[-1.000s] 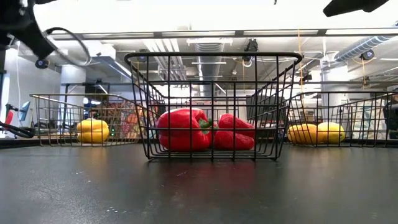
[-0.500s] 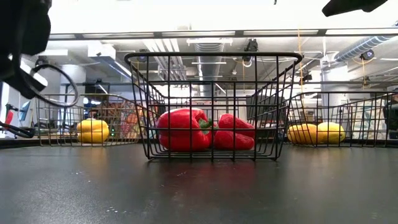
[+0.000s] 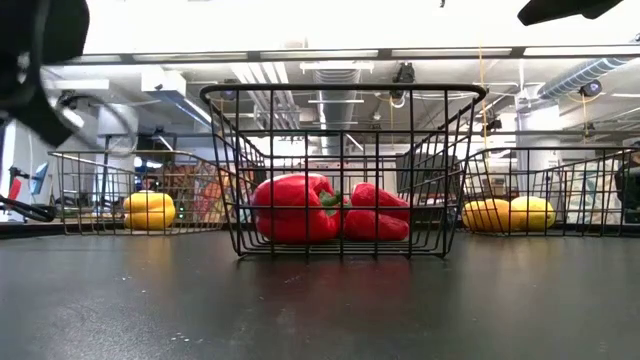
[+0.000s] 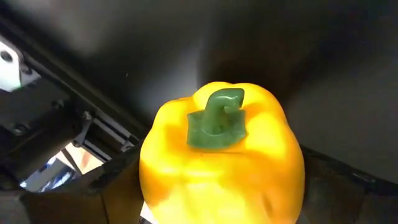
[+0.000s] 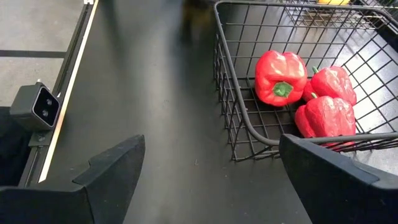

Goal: Sort produce into baskets
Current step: Put the yellow bell pepper into the left wire basket

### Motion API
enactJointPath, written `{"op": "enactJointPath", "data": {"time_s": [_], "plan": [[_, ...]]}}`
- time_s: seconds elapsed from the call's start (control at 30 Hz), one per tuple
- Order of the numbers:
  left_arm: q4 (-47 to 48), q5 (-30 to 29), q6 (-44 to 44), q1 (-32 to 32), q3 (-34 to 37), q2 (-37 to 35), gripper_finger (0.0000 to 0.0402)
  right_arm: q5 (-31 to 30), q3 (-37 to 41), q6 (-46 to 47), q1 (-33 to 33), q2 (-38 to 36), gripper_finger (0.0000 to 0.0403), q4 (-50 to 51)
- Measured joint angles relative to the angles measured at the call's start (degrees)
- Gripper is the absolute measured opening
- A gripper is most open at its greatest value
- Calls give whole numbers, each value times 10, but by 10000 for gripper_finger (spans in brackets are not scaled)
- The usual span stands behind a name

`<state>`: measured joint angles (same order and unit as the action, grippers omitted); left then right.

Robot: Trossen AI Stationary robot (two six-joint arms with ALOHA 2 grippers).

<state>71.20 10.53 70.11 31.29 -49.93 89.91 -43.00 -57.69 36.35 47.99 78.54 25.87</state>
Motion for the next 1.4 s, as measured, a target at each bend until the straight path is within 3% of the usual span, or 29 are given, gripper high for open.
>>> {"op": "enactJointPath", "data": {"time_s": [0.13, 0.23, 0.43, 0.53, 0.67, 0.9, 1.1, 1.23, 1.4], "plan": [[41, -32, -17, -1, -75, 0, 317, 0, 0, -1, 0, 0, 364, 0], [99, -94, -22, -7, -150, 0, 317, 0, 0, -1, 0, 0, 364, 0], [190, -292, -41, -35, -339, -1, 316, 0, 0, -2, 0, 0, 364, -1], [189, -395, -65, -78, -403, -10, 316, 0, 0, -5, 0, 0, 364, -6], [189, -457, -132, -183, -438, -14, 316, 0, 0, -5, 0, 0, 364, -10], [188, -455, -202, -419, -390, -12, 317, 19, 0, -4, 0, 0, 364, -9], [135, -377, -202, -584, -296, -12, 317, 26, 0, -4, 0, 0, 364, -9], [85, -342, -212, -638, -239, -12, 318, 31, 0, -4, 1, 0, 364, -9], [57, -296, -216, -662, -181, -12, 318, 31, 0, -5, 1, 0, 364, -9]]}}
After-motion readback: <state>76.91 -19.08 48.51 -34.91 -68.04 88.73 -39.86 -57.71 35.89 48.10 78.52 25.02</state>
